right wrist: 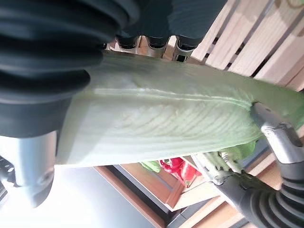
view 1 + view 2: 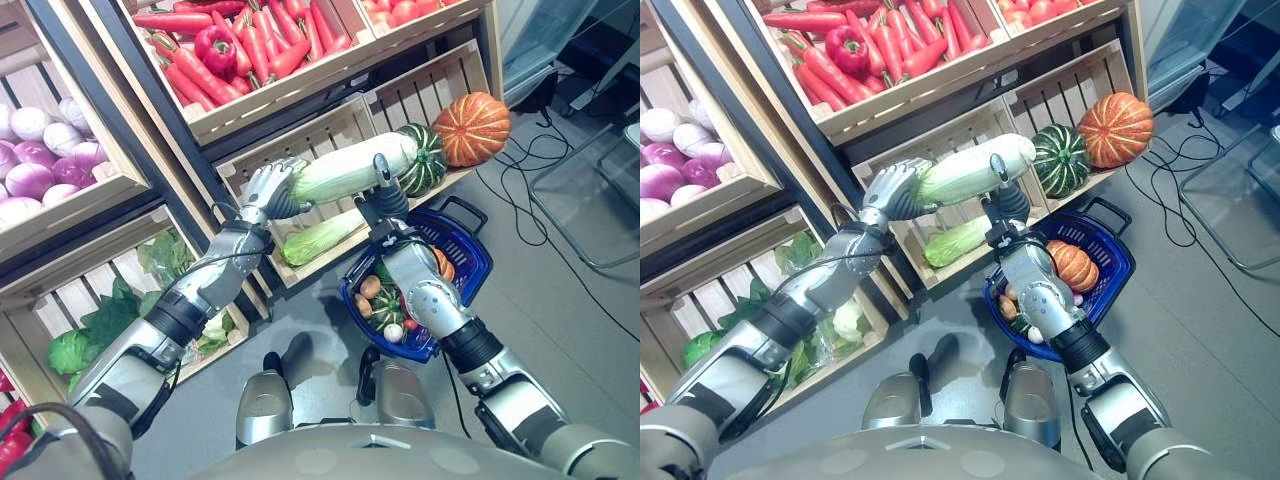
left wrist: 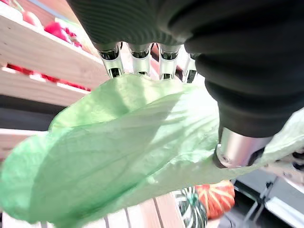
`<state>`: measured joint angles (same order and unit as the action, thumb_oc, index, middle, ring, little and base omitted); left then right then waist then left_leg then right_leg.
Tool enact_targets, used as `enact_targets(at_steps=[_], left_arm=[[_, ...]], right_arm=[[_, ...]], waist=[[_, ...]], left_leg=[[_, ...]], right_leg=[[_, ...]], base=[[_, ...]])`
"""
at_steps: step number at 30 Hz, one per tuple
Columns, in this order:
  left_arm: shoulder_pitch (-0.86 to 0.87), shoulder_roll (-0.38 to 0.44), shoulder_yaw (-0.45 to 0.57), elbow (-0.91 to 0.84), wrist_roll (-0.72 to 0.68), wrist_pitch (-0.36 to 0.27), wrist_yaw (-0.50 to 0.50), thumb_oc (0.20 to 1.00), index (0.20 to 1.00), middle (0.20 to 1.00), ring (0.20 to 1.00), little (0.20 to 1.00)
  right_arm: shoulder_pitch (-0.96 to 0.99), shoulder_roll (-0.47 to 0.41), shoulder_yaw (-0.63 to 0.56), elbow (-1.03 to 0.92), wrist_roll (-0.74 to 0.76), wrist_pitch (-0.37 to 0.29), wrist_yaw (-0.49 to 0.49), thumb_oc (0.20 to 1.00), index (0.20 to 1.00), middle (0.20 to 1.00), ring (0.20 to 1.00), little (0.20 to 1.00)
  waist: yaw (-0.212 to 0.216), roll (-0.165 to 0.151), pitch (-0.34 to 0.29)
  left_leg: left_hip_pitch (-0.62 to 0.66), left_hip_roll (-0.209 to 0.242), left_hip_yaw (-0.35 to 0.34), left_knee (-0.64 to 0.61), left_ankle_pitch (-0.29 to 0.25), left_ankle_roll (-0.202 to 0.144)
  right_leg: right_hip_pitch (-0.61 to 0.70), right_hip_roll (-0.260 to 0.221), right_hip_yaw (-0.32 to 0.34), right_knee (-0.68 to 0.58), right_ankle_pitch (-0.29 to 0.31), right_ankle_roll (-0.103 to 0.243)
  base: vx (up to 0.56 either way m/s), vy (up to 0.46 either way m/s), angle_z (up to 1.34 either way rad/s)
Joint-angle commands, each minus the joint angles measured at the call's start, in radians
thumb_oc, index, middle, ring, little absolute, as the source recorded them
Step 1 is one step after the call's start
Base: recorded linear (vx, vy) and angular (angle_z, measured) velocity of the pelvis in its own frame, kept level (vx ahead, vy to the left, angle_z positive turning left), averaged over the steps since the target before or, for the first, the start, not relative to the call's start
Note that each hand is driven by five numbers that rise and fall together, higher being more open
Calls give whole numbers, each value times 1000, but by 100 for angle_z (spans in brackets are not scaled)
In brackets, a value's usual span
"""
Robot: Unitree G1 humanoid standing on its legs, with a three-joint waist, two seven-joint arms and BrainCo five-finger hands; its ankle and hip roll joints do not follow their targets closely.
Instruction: Pick up fruits and vegetables into the basket
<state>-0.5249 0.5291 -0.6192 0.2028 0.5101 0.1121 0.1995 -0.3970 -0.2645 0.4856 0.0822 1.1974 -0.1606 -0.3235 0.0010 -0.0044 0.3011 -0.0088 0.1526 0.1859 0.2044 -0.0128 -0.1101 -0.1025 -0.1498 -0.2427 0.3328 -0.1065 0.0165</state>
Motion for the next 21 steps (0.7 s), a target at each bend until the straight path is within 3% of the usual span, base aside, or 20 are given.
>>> enact_targets(at_steps=[1,2,5,8,11,14,15,21], left_arm=[[-43,-24,-199,-128,28,-46,-69,200,200,200,200,200],[-43,-23,-201,-129,29,-46,-67,200,200,200,200,200],[-47,-26,-208,-128,39,-55,-70,200,200,200,200,200],[-72,-34,-213,-110,50,-51,-57,200,200,200,200,200],[-90,-35,-199,-82,42,-43,-39,200,200,200,200,200],[-86,-17,-171,-74,14,-24,-23,733,733,733,733,733],[-74,0,-148,-70,-12,-9,-27,1000,1000,1000,1000,1000],[-11,36,-80,-19,-60,27,72,1000,1000,1000,1000,1000]], right_arm=[[-220,97,-9,-84,-59,-91,83,774,774,774,774,774],[-224,95,-12,-77,-68,-96,88,200,200,200,200,200],[-237,92,-17,-54,-123,-92,74,200,200,200,200,200],[-266,77,-26,3,-188,-47,54,200,200,200,200,200],[-268,50,-48,18,-244,-61,56,200,200,200,200,200],[-256,12,-81,-8,-318,-86,41,200,200,200,200,200],[-245,-17,-108,-29,-358,-96,37,200,200,200,200,200],[-183,-119,-207,-102,-515,-150,-2,200,200,200,200,200]], waist=[[13,-11,5],[13,-11,4],[14,-9,5],[12,-8,12],[11,-10,23],[8,-13,37],[3,-15,47],[-16,-23,84]], left_leg=[[-14,-42,20,73,-140,62],[-14,-42,20,73,-139,62],[-15,-43,19,69,-139,62],[-21,-40,18,73,-136,58],[-29,-38,13,75,-136,56],[-36,-38,11,69,-132,55],[-43,-36,12,69,-129,54],[-61,-28,23,76,-125,58]], right_leg=[[98,-69,12,-126,25,117],[98,-69,11,-127,25,118],[98,-69,10,-129,26,119],[95,-70,8,-126,24,116],[88,-70,7,-119,21,115],[80,-68,7,-120,23,116],[71,-66,10,-119,26,116],[38,-58,23,-104,31,115]], base=[[-35,8,4],[-24,4,5],[-10,1,3],[-22,3,0],[-57,-14,0],[-91,-31,1],[-114,-33,0],[-90,-33,0]])
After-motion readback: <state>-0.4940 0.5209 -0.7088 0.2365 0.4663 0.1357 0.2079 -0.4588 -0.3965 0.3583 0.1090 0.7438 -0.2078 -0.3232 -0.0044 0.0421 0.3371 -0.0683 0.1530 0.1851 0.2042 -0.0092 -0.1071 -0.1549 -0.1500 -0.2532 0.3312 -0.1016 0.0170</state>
